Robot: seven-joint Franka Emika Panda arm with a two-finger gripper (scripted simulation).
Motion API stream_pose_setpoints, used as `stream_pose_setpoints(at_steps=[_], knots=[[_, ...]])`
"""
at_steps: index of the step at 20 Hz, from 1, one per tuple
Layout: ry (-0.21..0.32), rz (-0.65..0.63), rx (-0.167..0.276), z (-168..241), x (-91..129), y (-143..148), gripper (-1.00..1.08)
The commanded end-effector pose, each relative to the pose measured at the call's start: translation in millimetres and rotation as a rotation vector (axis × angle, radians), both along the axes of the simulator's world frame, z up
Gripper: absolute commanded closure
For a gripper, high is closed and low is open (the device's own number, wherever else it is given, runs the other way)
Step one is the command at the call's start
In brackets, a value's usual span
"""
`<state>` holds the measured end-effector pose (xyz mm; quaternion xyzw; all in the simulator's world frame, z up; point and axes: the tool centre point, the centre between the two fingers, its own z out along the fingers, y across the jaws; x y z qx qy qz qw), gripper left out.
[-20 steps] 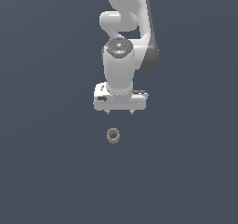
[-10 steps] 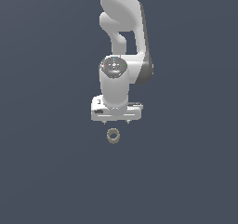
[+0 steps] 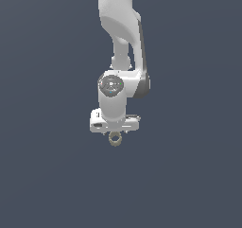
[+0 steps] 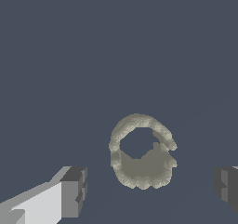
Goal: Pick up the object and move it to a goal position.
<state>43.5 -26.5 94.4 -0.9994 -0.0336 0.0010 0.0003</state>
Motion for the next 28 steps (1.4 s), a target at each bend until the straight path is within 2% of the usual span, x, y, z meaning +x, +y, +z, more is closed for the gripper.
stream_pose_setpoints(at_steps=[1,7,16,22,23,28], knots=[[-0.002,0.004,0.000,-4.3,2.1,-1.4,-0.92],[-0.001,0.003,0.000,-7.8,1.6,-1.6,-0.92],[-0.002,0.005,0.000,-47.5,0.9,-1.6,-0.92],[-0.002,0.005,0.000,-55.5,2.4,-1.9,-0.92],[-0.002,0.005,0.000,-55.5,2.4,-1.9,1.08],[-0.002,0.005,0.000,-55.5,2.4,-1.9,1.08]])
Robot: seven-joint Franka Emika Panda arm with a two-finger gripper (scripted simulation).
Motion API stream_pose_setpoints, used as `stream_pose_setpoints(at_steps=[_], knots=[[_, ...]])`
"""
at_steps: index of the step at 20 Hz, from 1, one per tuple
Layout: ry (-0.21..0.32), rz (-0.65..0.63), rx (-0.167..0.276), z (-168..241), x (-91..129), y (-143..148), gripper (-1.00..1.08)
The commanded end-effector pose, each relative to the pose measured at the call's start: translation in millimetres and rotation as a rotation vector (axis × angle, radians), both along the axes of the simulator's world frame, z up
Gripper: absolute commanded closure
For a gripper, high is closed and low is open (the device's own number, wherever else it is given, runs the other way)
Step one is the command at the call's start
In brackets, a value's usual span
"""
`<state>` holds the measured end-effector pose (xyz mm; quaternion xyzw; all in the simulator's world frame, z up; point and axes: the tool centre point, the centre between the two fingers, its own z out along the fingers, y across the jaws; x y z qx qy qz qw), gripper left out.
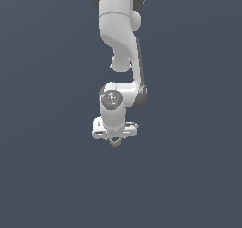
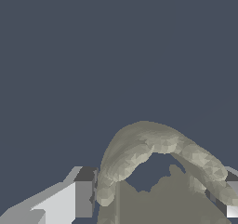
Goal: Pick up the object and move it to a goal position.
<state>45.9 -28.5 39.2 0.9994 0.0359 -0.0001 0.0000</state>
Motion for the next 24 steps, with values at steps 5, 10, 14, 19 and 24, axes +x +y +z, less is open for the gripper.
stream_pose_setpoints(at_steps=[5,10,14,19,24], knots=[[-0.001,0.000,0.000,0.1,0.2,0.1,1.08],[-0.001,0.000,0.000,1.7,-3.6,-5.9,1.08],[-0.001,0.000,0.000,5.3,-12.3,-19.6,1.08],[-0.001,0.000,0.000,13.1,-30.9,-49.6,1.08],[-0.001,0.000,0.000,20.1,-46.8,-76.7,1.08]])
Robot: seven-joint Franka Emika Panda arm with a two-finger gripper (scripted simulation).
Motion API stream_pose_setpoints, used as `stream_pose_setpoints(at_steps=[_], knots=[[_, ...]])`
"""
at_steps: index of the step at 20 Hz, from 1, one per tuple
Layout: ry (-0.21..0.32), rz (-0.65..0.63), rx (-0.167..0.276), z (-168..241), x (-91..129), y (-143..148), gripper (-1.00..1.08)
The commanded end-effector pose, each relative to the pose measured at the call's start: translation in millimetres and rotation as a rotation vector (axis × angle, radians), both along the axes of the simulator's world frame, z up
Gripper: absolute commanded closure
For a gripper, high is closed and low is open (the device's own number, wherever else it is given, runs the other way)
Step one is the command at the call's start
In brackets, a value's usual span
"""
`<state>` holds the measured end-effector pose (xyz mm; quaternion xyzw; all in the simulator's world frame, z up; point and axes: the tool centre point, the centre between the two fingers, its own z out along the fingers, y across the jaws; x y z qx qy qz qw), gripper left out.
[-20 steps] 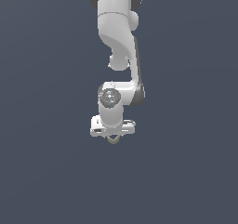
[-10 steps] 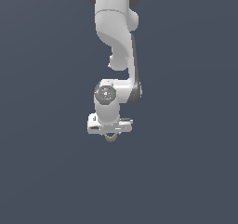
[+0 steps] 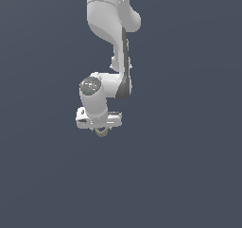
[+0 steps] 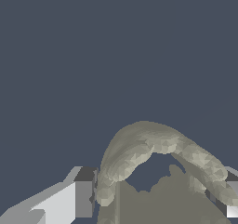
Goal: Pick up the object and move it to a goal position.
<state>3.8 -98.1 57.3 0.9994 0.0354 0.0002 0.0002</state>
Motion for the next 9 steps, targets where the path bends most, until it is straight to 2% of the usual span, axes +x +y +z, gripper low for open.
stream_pose_setpoints(at_steps=[1,9], knots=[[0.000,0.001,0.000,2.9,-6.8,-10.8,1.08],[0.000,0.001,0.000,5.2,-10.2,-19.6,1.08]])
